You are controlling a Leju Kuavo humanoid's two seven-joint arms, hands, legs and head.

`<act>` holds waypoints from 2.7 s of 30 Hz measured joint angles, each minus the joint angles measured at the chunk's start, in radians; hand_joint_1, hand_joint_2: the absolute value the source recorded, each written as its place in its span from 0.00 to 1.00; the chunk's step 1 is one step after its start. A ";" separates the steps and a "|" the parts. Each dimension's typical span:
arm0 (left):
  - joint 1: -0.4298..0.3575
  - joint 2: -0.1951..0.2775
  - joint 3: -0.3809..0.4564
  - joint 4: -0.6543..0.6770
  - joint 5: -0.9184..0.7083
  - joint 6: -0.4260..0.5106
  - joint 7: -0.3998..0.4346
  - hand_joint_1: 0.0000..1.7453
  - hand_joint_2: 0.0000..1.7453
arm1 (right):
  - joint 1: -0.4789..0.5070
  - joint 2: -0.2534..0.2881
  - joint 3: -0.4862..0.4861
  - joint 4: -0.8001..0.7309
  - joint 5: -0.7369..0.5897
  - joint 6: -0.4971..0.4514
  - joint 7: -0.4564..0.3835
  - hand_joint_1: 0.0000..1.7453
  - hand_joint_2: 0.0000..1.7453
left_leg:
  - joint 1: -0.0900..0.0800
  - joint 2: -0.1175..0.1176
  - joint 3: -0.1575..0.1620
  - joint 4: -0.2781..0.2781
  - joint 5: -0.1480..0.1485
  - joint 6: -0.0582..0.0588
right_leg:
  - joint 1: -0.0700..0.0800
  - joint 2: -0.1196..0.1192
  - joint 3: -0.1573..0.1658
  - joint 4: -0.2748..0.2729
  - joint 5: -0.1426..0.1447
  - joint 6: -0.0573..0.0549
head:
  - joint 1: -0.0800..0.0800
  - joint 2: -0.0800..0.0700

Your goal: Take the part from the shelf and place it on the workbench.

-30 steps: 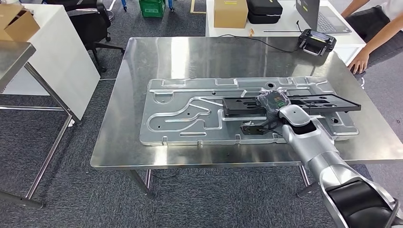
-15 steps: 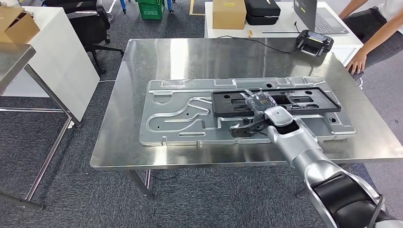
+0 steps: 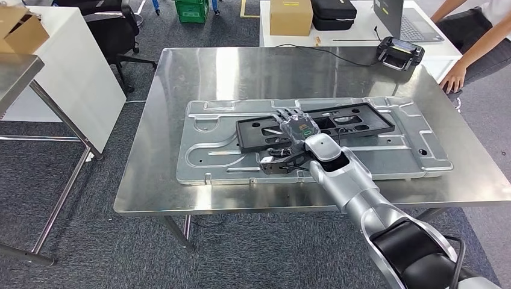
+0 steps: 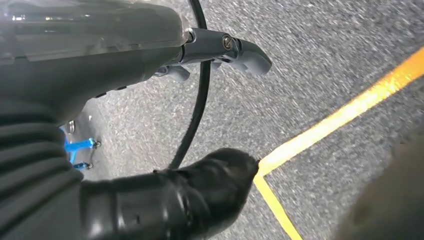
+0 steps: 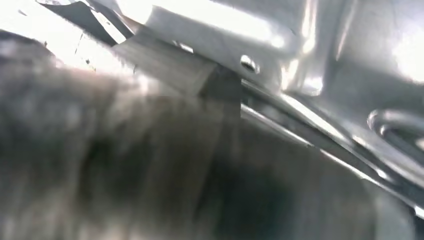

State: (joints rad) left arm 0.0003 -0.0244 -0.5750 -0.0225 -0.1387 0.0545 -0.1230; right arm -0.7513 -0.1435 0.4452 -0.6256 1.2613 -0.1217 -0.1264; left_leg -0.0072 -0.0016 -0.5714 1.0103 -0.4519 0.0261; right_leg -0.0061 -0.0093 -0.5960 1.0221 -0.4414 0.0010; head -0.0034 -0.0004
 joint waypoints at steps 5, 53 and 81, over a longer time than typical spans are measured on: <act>0.000 -0.008 -0.004 0.000 0.029 0.012 -0.001 0.00 0.00 | 0.010 0.002 -0.001 -0.099 0.026 0.013 0.009 0.00 0.00 | 0.000 0.000 -0.001 0.000 0.000 0.000 | 0.000 0.000 -0.001 0.000 0.000 0.000 | 0.000 0.000; -0.007 -0.030 -0.160 0.004 0.211 0.117 0.056 0.00 0.00 | 0.553 -0.055 -0.008 -1.257 -0.030 0.034 -0.053 0.00 0.00 | 0.012 -0.004 0.045 0.098 -0.089 -0.031 | -0.006 -0.003 -0.049 0.018 0.025 -0.020 | 0.000 0.000; -0.010 -0.041 -0.240 0.011 0.353 0.146 0.060 0.00 0.00 | 0.955 -0.060 -0.231 -1.141 0.068 -0.041 0.029 0.00 1.00 | 0.030 -0.002 -0.096 0.263 -0.090 -0.057 | -0.007 -0.058 0.030 -0.031 -0.007 -0.024 | -0.002 0.000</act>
State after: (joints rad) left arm -0.0102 -0.0657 -0.8147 -0.0118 0.2145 0.2002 -0.0629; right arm 0.2036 -0.2032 0.2145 -1.7671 1.3292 -0.1625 -0.0976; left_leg 0.0232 -0.0035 -0.6670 1.2729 -0.5419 -0.0310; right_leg -0.0131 -0.0670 -0.5663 0.9908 -0.4485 -0.0234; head -0.0050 -0.0004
